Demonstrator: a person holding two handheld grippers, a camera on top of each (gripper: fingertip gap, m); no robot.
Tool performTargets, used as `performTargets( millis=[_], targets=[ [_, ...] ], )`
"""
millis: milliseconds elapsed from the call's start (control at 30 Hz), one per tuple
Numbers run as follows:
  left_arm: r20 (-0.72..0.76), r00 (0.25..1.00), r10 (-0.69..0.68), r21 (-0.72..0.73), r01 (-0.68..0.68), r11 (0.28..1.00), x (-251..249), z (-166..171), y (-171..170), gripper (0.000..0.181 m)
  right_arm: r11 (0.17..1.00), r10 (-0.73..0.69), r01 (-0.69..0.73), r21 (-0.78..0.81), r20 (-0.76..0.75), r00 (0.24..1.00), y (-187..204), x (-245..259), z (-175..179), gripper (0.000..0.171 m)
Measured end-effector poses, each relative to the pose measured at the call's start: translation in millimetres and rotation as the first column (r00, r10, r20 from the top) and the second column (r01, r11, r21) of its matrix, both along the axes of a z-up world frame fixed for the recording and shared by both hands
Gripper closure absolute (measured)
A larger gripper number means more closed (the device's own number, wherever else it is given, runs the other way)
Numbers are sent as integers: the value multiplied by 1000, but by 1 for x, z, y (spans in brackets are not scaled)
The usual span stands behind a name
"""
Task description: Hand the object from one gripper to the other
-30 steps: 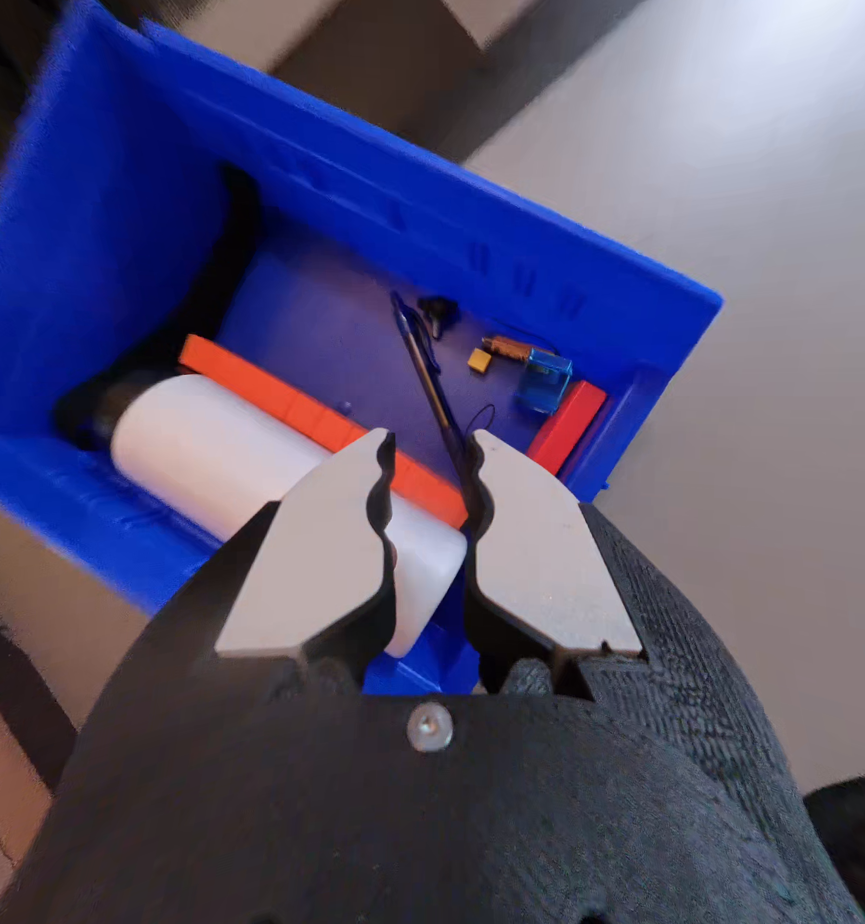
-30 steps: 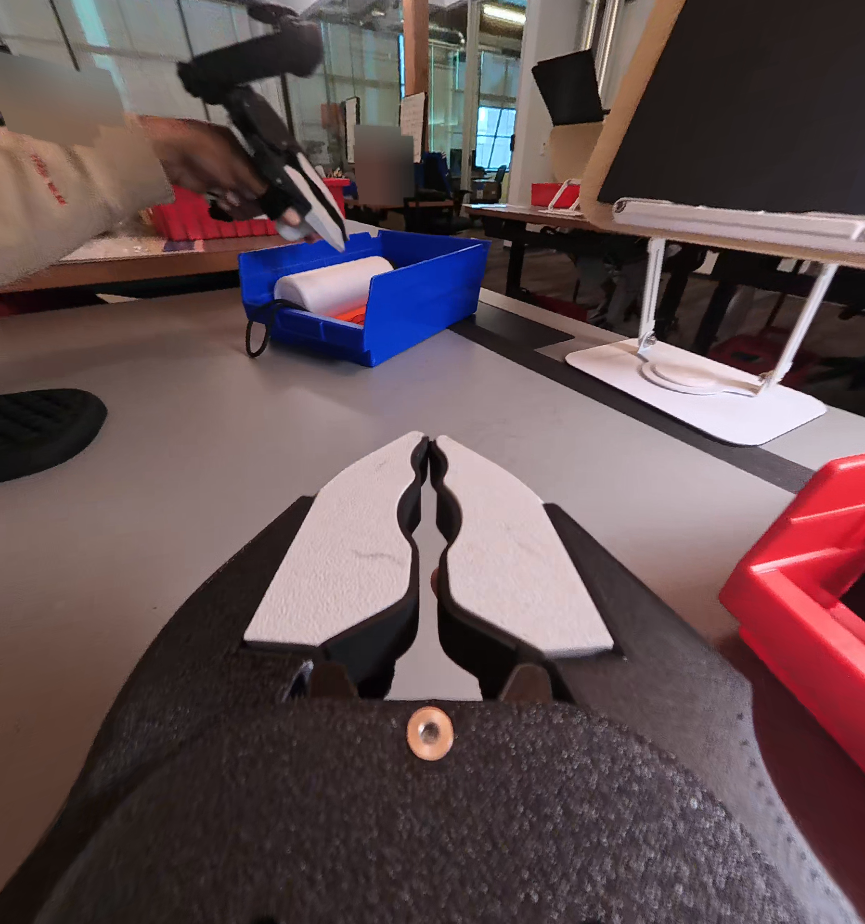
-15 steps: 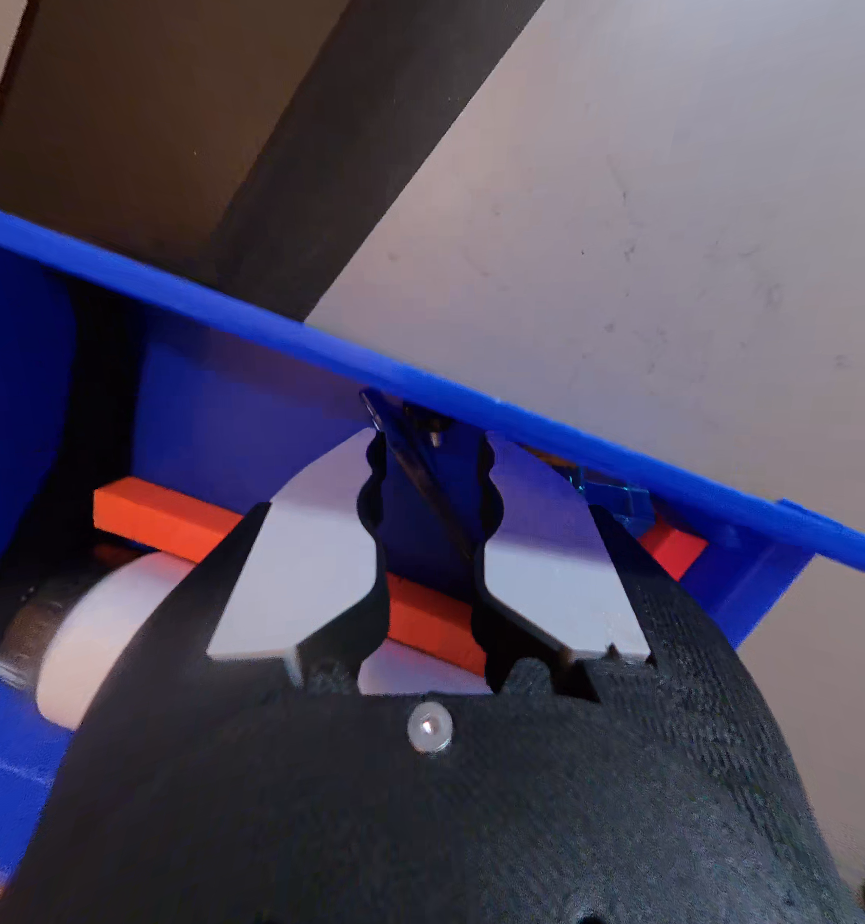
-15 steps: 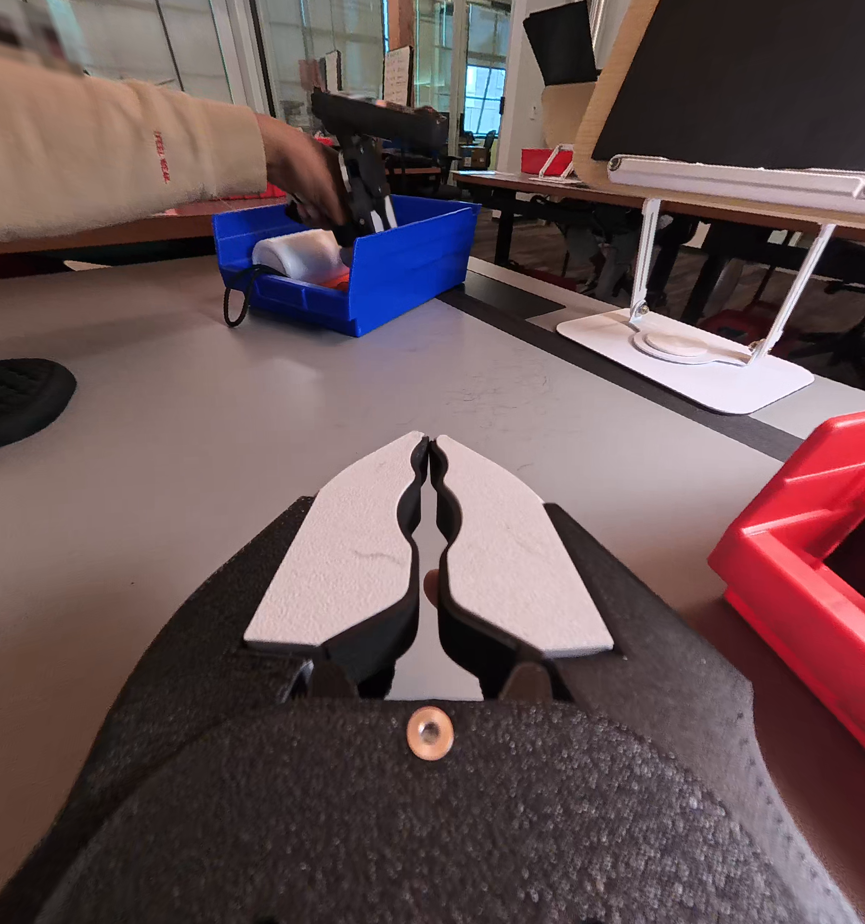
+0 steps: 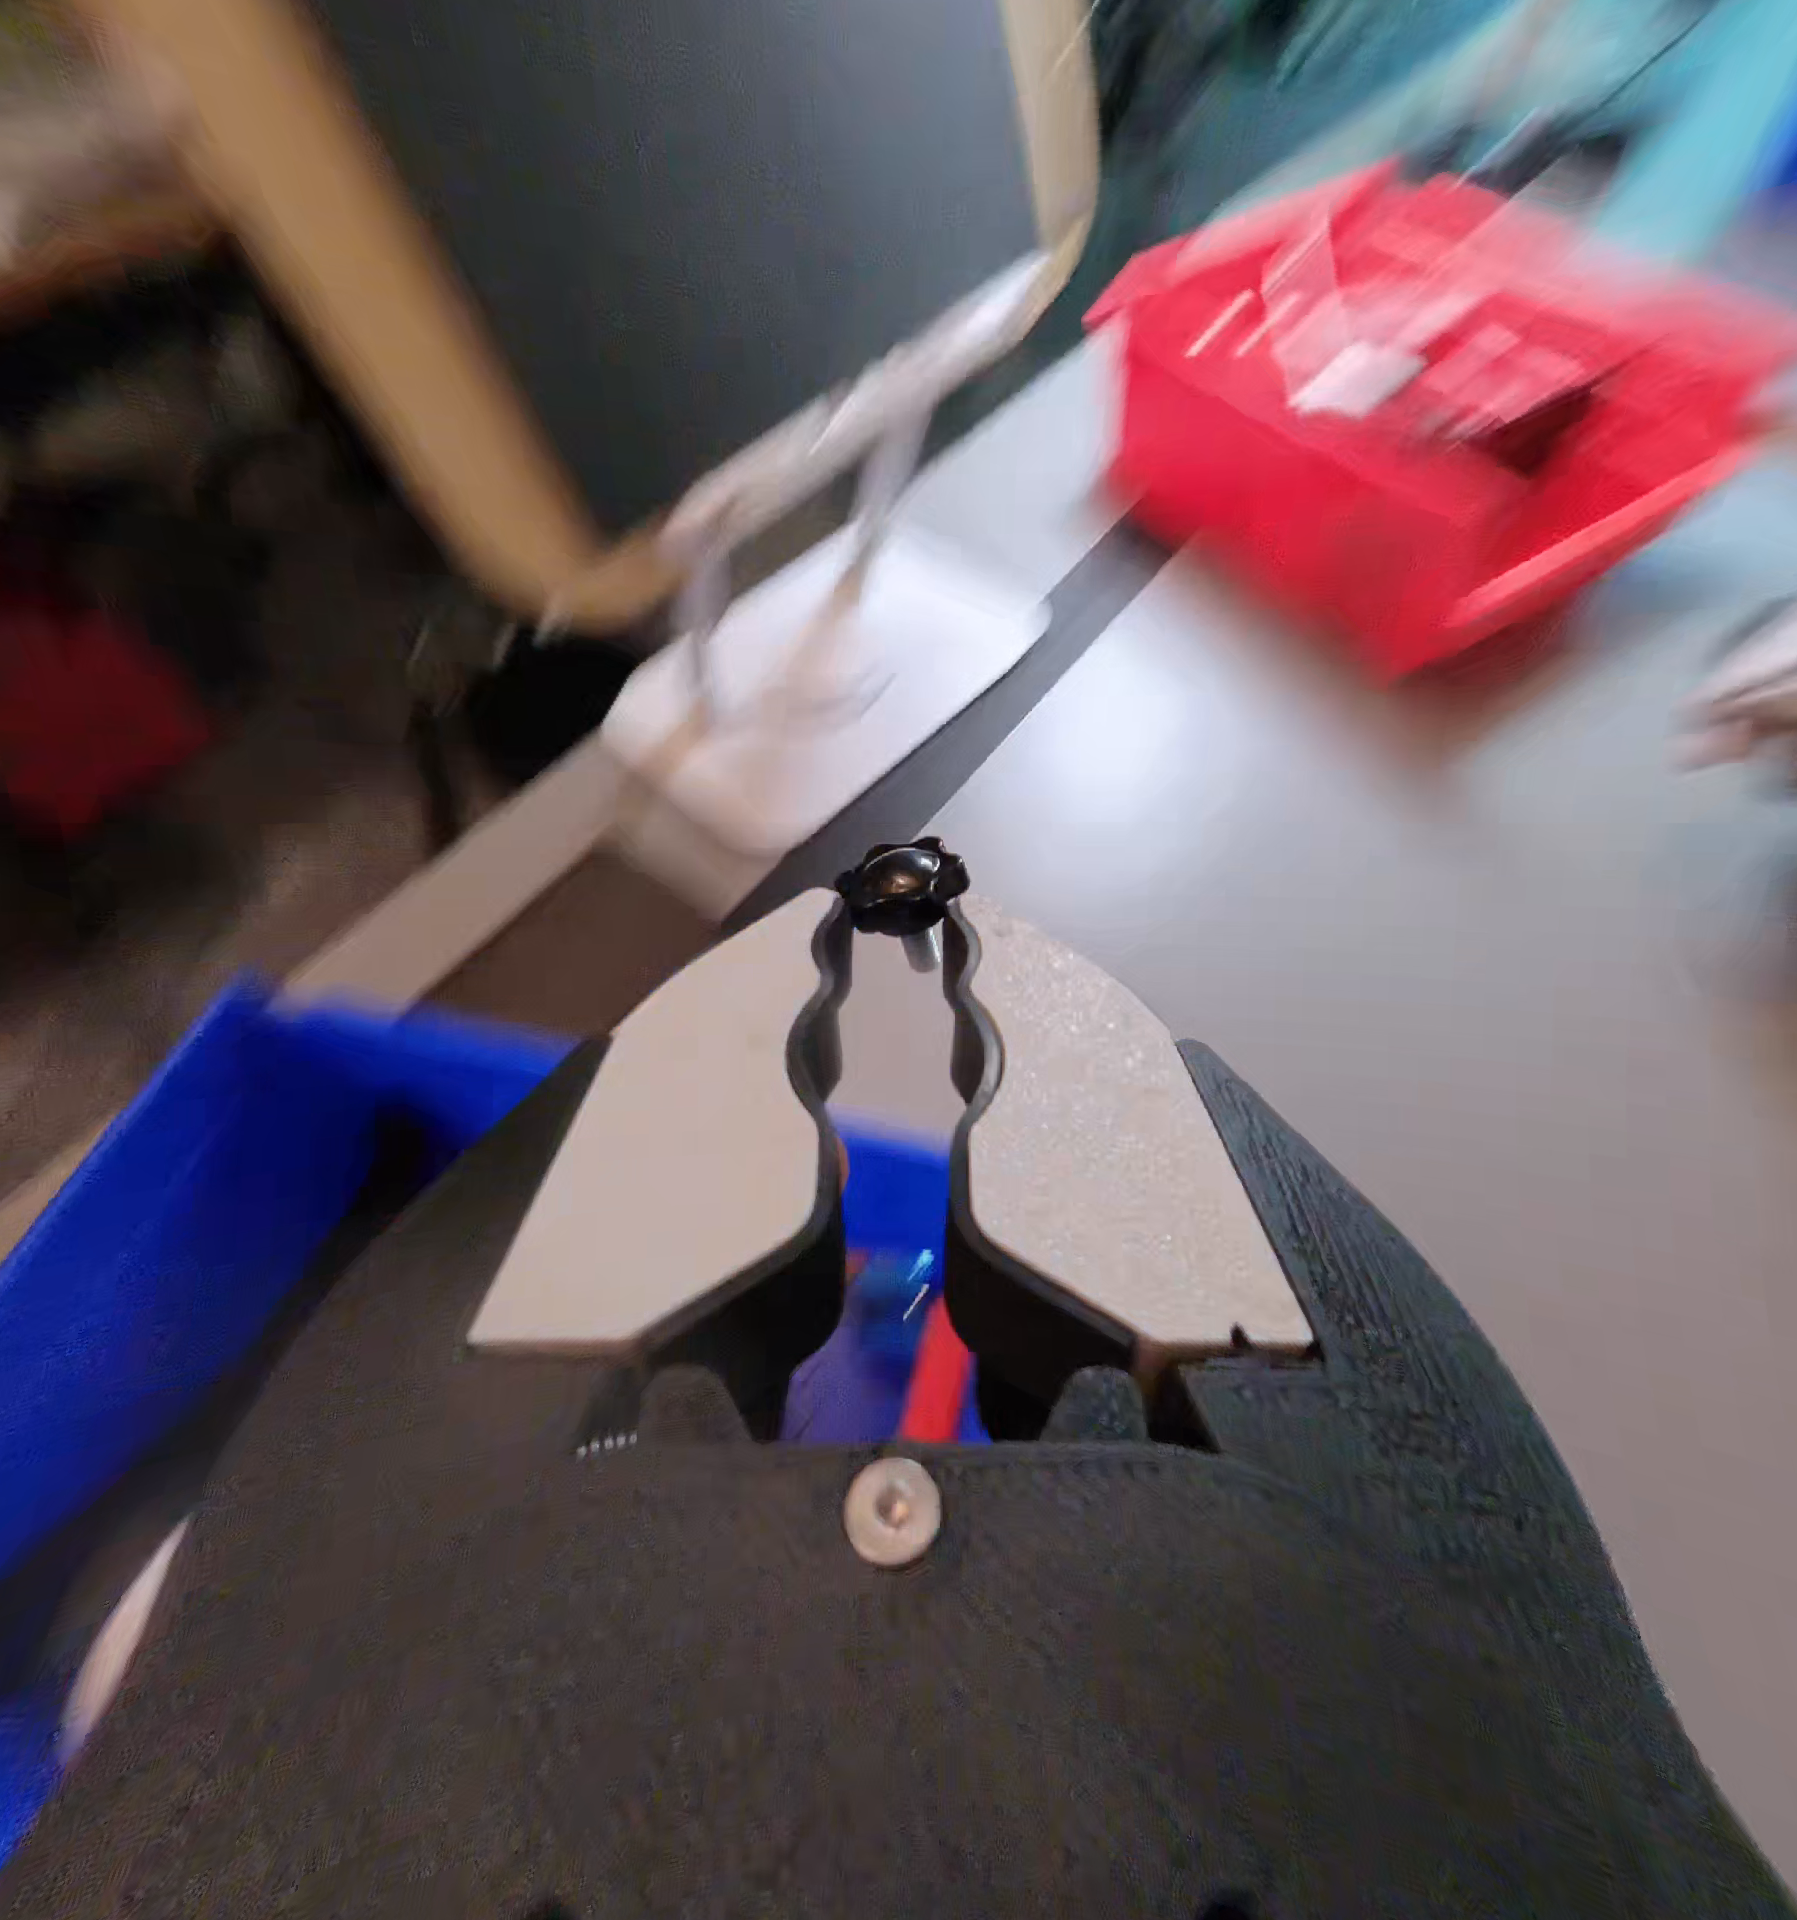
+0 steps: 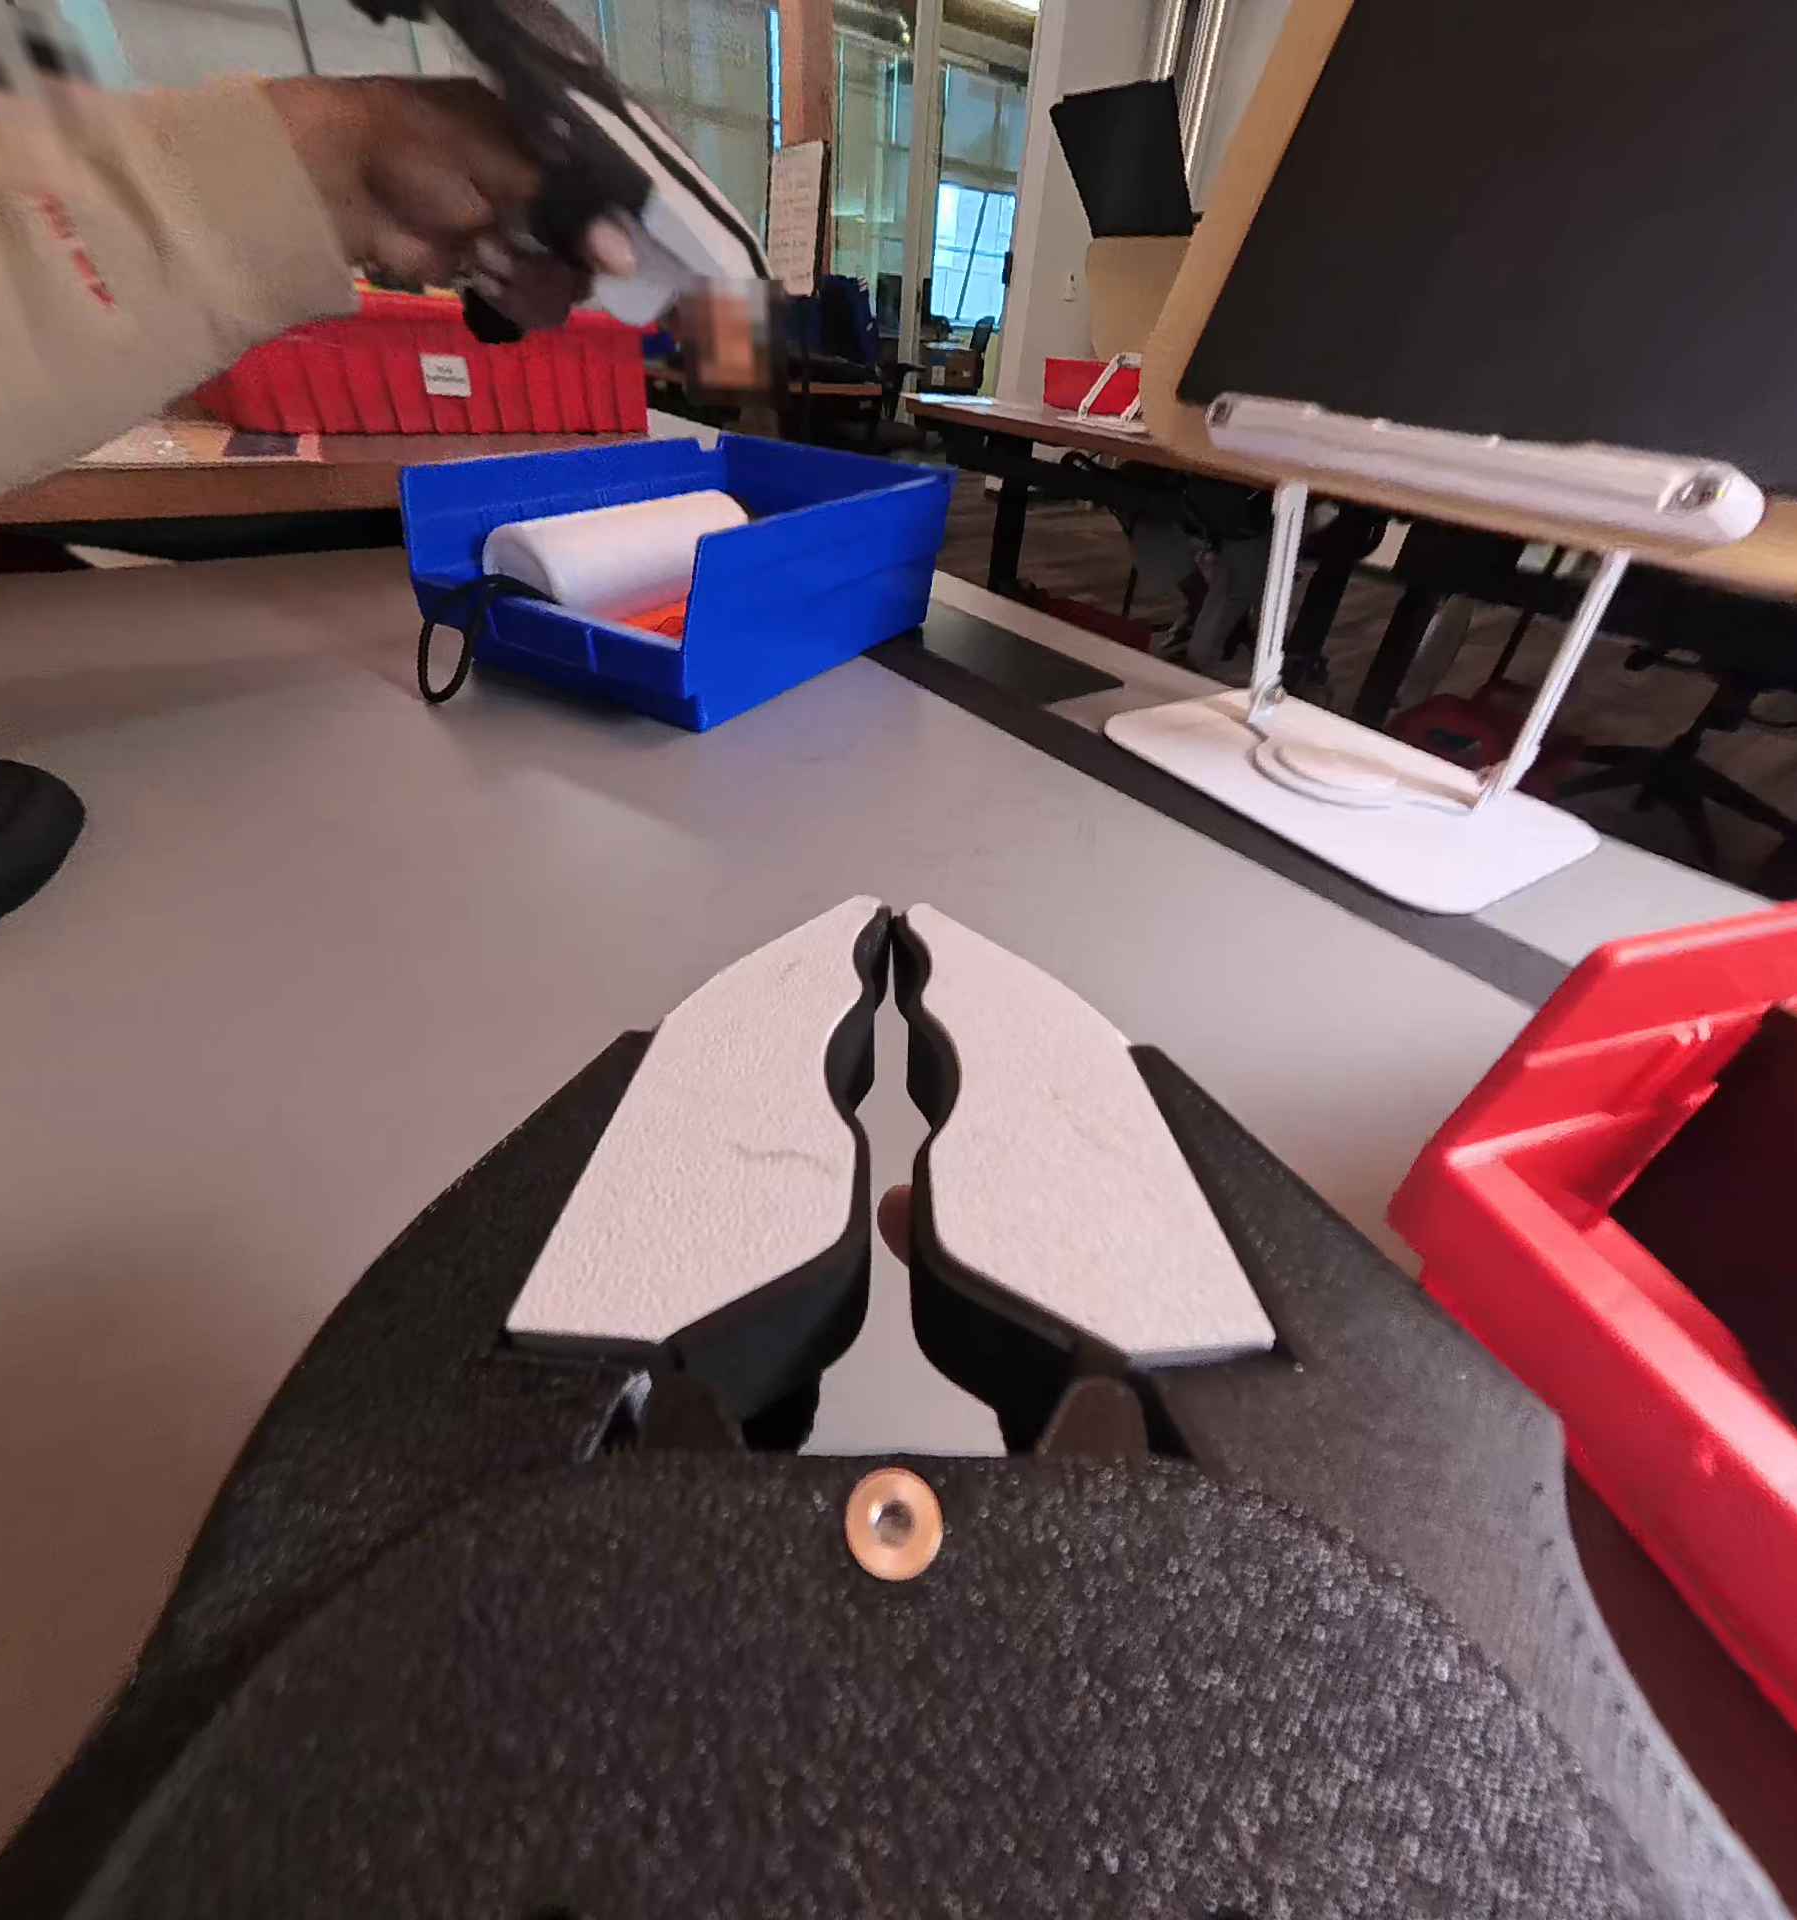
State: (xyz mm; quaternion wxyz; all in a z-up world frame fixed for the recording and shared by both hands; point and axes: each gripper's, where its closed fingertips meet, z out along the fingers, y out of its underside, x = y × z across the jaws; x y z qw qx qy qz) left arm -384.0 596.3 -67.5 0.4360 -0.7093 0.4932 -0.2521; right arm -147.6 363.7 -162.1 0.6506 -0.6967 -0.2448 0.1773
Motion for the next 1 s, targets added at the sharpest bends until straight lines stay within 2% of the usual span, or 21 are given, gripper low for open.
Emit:
performTargets(
  millis=[33, 133, 233, 300, 367, 467, 633, 700, 833, 900, 1000],
  targets=[
    [133, 985, -106, 41, 101, 994, 15, 24, -31, 164, 1000, 0, 0, 22, 2, 1000, 4, -3, 10, 171],
    [389, 853, -349, 164, 309, 937, 54, 75, -121, 165, 991, 115, -112, 68, -45, 992, 8, -33, 63, 170],
    [462, 741, -488, 277, 402, 873, 91, 96, -189, 164, 960, 261, -242, 138, -136, 956, 3, -74, 136, 156],
    [460, 706, -538, 328, 428, 842, 110, 102, -219, 164, 937, 337, -307, 168, -196, 921, -4, -93, 175, 150],
    [443, 686, -578, 354, 459, 815, 120, 102, -242, 164, 924, 373, -340, 175, -217, 902, -9, -101, 195, 146],
    [440, 640, -630, 339, 531, 777, 123, 96, -266, 164, 900, 426, -394, 186, -183, 886, -22, -105, 194, 147],
    [447, 581, -680, 276, 633, 723, 123, 83, -279, 164, 801, 598, -569, 186, -203, 775, -48, -120, 189, 140],
    [464, 566, -681, 260, 648, 716, 123, 82, -280, 164, 815, 579, -557, 163, -194, 792, -45, -122, 185, 148],
    [492, 564, -663, 246, 641, 727, 124, 83, -276, 164, 838, 543, -519, 167, -175, 821, -42, -120, 185, 149],
    [525, 581, -622, 239, 601, 763, 125, 86, -269, 158, 865, 491, -458, 204, -160, 856, -36, -115, 187, 149],
    [583, 592, -557, 219, 545, 809, 124, 95, -258, 154, 909, 327, -278, 312, -116, 938, -21, -100, 192, 149]
  ],
)
